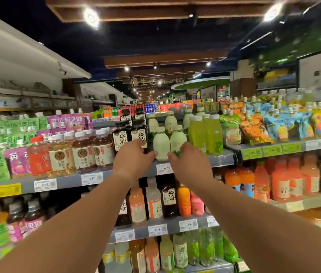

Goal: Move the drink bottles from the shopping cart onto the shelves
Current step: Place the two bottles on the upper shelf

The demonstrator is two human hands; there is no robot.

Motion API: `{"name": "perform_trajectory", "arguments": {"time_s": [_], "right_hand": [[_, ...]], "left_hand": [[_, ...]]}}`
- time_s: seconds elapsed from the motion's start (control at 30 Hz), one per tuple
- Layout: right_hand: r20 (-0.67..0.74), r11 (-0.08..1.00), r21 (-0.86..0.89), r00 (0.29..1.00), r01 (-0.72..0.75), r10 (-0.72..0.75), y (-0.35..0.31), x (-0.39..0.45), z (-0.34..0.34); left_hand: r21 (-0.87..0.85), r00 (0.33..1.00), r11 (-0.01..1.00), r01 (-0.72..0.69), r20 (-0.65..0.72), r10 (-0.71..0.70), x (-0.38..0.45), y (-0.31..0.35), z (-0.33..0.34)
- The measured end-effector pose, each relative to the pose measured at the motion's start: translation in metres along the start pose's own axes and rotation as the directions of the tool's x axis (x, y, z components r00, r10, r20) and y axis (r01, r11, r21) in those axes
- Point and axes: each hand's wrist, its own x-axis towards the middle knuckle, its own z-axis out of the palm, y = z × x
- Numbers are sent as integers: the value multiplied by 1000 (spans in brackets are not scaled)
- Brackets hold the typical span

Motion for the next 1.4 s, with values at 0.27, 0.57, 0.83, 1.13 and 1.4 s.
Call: {"name": "perform_trajectory", "arguments": {"time_s": [0.27,0.57,0.83,1.13,1.4], "right_hand": [[14,999,24,1000,23,-23,43,61,8],[-86,998,-56,996,7,-12,134,161,-35],[75,992,103,995,-78,70,180,219,-25],[122,983,173,992,-56,35,171,229,1],[-78,988,139,996,64,-54,154,209,-17]], "left_hand": [[67,999,998,19,-43,-16,40,18,32],[-24,997,998,-64,30,64,117,139,115],[78,977,996,46,204,-61,155,170,181],[-29,962,976,217,176,-209,152,158,195],[-161,995,982,96,28,-92,126,164,176]]}}
